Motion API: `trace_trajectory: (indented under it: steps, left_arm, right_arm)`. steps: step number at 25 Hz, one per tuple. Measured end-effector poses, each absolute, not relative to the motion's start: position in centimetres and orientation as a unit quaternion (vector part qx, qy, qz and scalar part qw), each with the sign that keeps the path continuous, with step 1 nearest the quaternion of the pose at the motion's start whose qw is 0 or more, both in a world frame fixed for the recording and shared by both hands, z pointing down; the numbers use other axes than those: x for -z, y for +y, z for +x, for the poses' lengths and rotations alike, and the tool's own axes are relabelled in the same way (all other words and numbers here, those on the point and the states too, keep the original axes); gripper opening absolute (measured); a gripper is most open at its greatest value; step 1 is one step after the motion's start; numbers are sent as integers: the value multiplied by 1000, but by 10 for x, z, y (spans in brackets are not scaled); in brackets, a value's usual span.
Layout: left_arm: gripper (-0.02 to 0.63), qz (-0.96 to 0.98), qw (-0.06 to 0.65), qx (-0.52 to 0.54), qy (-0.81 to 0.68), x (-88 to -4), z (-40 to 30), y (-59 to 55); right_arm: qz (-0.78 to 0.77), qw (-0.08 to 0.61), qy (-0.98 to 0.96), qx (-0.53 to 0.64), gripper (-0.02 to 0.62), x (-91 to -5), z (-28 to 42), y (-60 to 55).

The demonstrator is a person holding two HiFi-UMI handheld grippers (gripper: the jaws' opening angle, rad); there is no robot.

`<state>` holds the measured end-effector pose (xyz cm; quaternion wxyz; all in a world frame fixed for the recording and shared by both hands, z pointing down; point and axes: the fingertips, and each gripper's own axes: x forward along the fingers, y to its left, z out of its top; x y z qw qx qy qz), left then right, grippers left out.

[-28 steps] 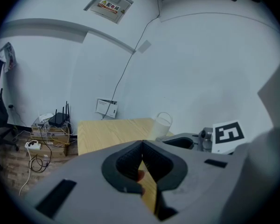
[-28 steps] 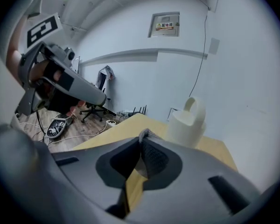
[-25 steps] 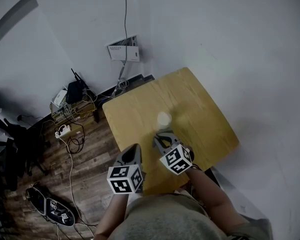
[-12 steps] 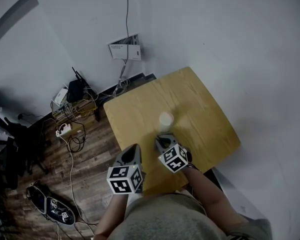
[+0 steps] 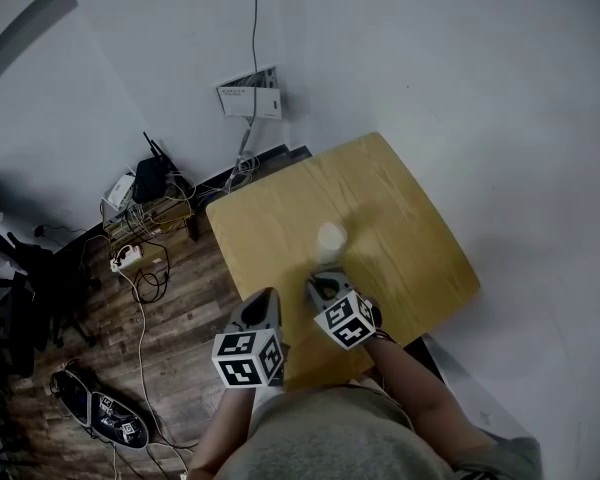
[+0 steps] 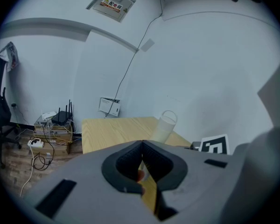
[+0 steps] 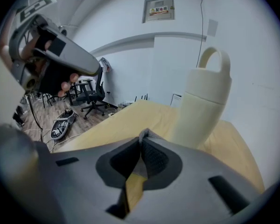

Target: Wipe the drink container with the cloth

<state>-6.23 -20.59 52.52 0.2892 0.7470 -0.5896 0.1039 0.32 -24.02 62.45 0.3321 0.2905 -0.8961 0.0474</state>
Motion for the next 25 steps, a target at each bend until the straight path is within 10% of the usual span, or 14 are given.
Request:
trace_trajectory:
  steps: [25]
  left_arm:
    - [2, 748, 287, -98, -591, -521, -58, -202]
  right_arm:
    - [319, 205, -925, 26, 8, -496, -18, -259]
